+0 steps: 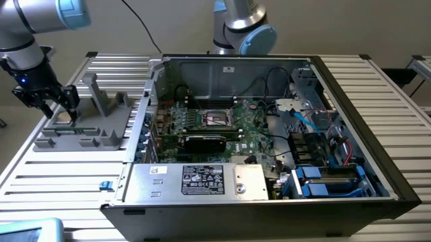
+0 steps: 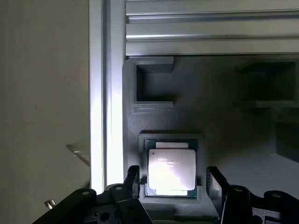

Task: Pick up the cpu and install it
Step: 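Pick up the cpu and move it towards the insertion slot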

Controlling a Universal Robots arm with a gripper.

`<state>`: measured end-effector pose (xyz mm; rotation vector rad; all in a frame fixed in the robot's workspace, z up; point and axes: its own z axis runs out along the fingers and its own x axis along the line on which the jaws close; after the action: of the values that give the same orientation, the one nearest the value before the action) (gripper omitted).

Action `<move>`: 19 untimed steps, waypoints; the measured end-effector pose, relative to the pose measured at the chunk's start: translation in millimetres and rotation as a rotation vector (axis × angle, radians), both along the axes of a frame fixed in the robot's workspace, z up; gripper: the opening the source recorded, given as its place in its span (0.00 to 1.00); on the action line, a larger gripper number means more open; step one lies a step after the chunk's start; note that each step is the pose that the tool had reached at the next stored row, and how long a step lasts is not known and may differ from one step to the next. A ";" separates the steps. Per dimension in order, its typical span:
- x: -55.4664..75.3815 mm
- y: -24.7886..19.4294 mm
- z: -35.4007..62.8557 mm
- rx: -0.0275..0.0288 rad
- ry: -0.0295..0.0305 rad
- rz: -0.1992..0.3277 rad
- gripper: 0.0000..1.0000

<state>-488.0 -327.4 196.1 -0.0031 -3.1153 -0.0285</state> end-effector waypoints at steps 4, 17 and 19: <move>0.7 0.0 -0.7 0.0002 0.0049 0.000 0.69; 2.9 2.3 -6.6 -0.0018 0.0051 0.000 0.69; 2.9 4.1 -7.0 -0.0043 0.0052 0.000 0.69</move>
<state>-485.1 -323.3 189.1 -0.0032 -3.1102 -0.0218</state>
